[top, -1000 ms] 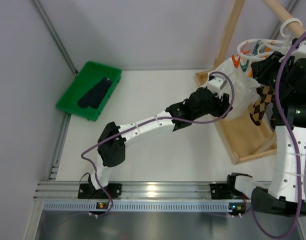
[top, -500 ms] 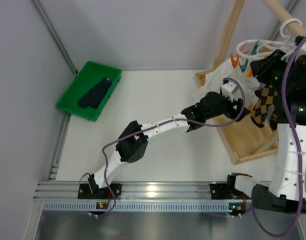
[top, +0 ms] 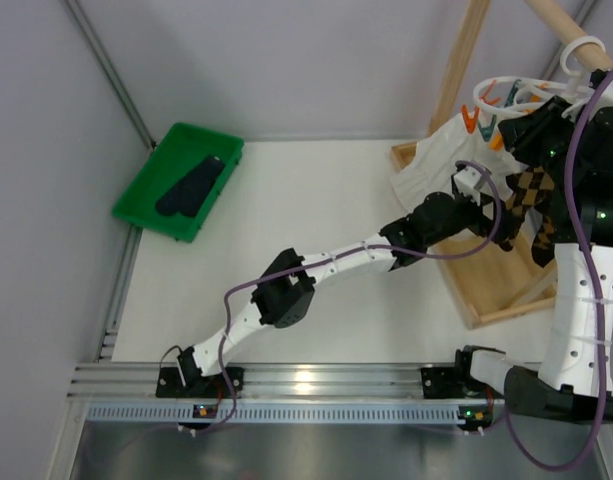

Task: Remove the socks clipped to the hanger

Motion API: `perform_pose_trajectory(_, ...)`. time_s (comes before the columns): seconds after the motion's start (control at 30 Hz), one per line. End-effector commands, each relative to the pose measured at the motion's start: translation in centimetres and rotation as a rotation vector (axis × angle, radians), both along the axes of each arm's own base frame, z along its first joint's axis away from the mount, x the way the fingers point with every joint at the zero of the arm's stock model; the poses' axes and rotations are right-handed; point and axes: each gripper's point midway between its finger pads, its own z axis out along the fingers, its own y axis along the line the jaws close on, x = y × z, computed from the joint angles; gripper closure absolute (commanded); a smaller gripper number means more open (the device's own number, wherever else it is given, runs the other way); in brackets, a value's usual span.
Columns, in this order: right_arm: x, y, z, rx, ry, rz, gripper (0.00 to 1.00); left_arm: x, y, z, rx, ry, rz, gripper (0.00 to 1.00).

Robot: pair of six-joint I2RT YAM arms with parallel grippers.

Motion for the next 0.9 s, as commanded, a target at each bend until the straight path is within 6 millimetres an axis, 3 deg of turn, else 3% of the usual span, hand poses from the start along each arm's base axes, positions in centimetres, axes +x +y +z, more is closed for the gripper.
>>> perform_pose_trajectory(0.0, -0.8, 1.5, -2.1, 0.04, 0.098, 0.061, 0.78, 0.0, -0.4, 4.2, -0.155, -0.01, 0.084, 0.02)
perform_pose_trajectory(0.03, -0.9, 1.5, -1.9, 0.034, 0.093, 0.06, 0.78, 0.5, -0.4, 3.7, -0.161, -0.002, 0.127, 0.02)
perform_pose_trajectory(0.2, -1.2, 1.5, -1.7, 0.027, 0.089, 0.057, 0.78, -0.7, -1.8, 3.5, -0.207, -0.021, 0.172, 0.02)
perform_pose_trajectory(0.27, -1.4, 1.5, -1.5, 0.028, 0.081, 0.058, 0.78, -0.7, -2.4, 2.1, -0.223, -0.011, 0.176, 0.02)
perform_pose_trajectory(0.3, -1.5, 1.6, -1.5, 0.028, 0.081, 0.062, 0.78, -0.2, -2.3, 2.8, -0.25, -0.011, 0.195, 0.02)
perform_pose_trajectory(0.33, -1.5, 1.7, -1.5, 0.03, 0.08, 0.064, 0.78, -0.1, -2.7, 1.2, -0.238, -0.004, 0.199, 0.02)
perform_pose_trajectory(0.47, -1.7, 1.6, -1.7, 0.023, 0.088, 0.064, 0.78, -0.4, -3.2, 1.2, -0.28, -0.028, 0.179, 0.05)
perform_pose_trajectory(0.53, -1.8, 1.6, -1.7, 0.024, 0.087, 0.062, 0.78, 0.1, -3.1, 0.7, -0.287, -0.016, 0.207, 0.17)
perform_pose_trajectory(0.7, -2.0, 1.7, -1.6, 0.029, 0.081, 0.061, 0.77, 1.0, -2.3, 1.8, -0.295, -0.011, 0.213, 0.77)
perform_pose_trajectory(0.73, -2.1, 1.7, -1.6, 0.029, 0.081, 0.061, 0.76, 0.9, -2.2, 2.3, -0.303, -0.014, 0.205, 0.77)
perform_pose_trajectory(0.77, -2.1, 1.6, -1.7, 0.024, 0.084, 0.057, 0.75, 1.1, -2.2, 1.8, -0.288, -0.008, 0.204, 0.83)
perform_pose_trajectory(0.83, -2.4, 1.4, -1.8, 0.009, 0.09, 0.044, 0.7, 0.7, -1.7, 3.3, -0.295, -0.002, 0.185, 0.92)
perform_pose_trajectory(0.87, -2.4, 1.3, -1.9, 0.003, 0.096, 0.041, 0.66, 0.7, -1.7, 2.4, -0.27, 0.007, 0.178, 0.97)
